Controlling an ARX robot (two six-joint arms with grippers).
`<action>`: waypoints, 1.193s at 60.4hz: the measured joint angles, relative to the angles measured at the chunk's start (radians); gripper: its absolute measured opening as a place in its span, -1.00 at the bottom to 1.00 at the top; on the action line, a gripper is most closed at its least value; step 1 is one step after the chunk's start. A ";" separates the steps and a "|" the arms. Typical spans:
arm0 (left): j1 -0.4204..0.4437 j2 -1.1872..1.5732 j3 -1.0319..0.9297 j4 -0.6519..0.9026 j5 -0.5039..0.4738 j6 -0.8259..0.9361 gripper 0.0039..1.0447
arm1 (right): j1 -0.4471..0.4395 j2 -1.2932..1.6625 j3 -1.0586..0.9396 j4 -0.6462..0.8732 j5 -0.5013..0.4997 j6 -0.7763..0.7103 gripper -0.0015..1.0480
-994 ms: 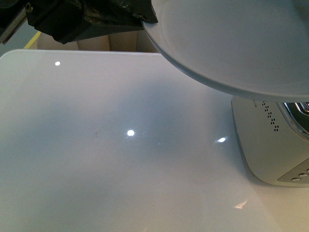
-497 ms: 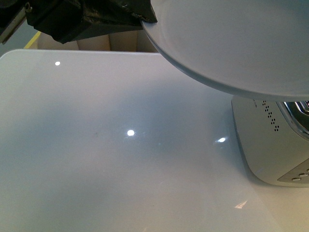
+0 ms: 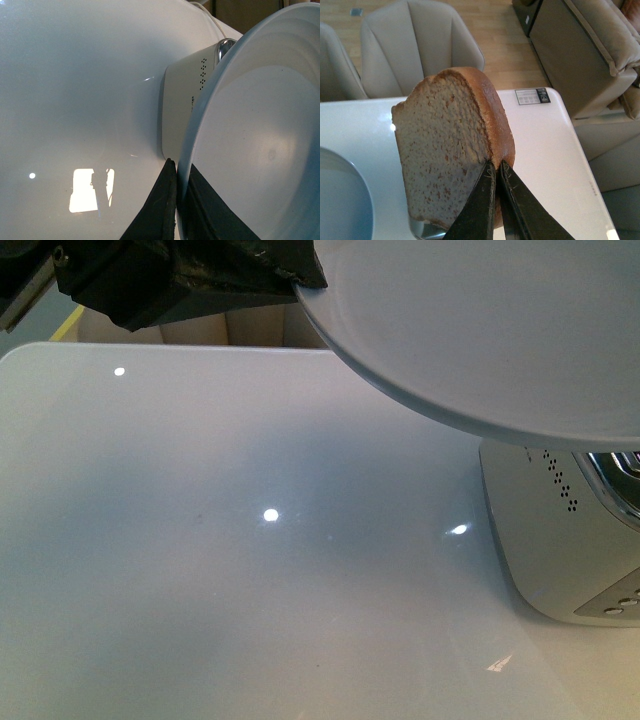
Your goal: Left arm holds plate, right arm toasts bread
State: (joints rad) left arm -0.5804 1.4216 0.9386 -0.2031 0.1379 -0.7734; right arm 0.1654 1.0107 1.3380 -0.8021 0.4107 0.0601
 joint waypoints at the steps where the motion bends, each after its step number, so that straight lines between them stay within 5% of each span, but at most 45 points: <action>1: 0.000 0.000 0.000 0.000 0.000 0.000 -0.94 | 0.001 -0.004 -0.009 -0.009 0.006 -0.006 -0.96; 20: 0.000 0.000 0.000 0.000 0.000 0.000 -0.94 | 0.023 -0.017 -0.066 -0.062 0.034 -0.039 -0.96; 48: 0.000 0.000 0.000 0.000 0.000 0.000 -0.94 | -0.041 0.302 -0.323 0.463 -0.010 -0.085 -0.96; 72: 0.000 0.000 0.000 0.000 0.000 0.000 -0.94 | -0.034 0.410 -0.296 0.500 -0.003 -0.085 -0.96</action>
State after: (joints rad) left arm -0.5804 1.4216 0.9386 -0.2031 0.1375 -0.7738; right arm 0.1318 1.4208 1.0420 -0.3019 0.4076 -0.0250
